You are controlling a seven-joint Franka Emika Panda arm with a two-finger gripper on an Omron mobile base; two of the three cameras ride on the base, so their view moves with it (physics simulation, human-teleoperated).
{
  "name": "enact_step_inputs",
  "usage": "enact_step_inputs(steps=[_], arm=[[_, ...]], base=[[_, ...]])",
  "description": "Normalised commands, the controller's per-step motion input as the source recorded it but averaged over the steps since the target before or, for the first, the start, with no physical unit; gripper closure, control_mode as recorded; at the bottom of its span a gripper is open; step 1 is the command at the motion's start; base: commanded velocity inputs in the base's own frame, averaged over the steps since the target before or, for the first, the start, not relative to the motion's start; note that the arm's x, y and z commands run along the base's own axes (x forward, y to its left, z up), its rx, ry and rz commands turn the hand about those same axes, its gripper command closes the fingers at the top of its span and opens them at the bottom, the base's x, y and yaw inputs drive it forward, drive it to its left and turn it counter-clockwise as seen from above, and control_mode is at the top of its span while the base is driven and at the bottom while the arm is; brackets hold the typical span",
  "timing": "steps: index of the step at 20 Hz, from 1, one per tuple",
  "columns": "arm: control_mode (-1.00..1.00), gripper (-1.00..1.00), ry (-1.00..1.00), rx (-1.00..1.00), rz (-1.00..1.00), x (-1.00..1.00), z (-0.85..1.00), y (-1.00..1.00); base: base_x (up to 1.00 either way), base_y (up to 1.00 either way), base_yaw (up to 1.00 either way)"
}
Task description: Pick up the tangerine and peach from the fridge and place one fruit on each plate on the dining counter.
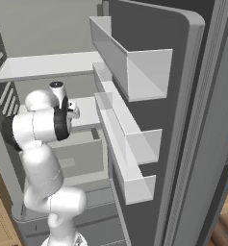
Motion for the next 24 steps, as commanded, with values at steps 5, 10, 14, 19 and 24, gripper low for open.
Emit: enact_step_inputs(steps=[5, 10, 14, 19, 24], arm=[[-1.0, 1.0, -0.11, 0.0, 0.0, -0.91, 0.48, -0.01], [-1.0, 1.0, -0.03, 0.01, 0.0, -0.81, 0.65, -0.04], [-1.0, 1.0, 0.01, 0.02, 0.0, -0.78, 0.78, -0.25], [-1.0, 1.0, 0.0, 0.06, 0.0, -0.92, 0.71, -0.48], [-1.0, 1.0, 0.01, 0.03, 0.0, -0.92, 0.58, -0.72]], base=[[0.0, 0.0, 0.0], [0.0, 0.0, 0.0], [0.0, 0.0, 0.0], [0.0, 0.0, 0.0], [0.0, 0.0, 0.0]])
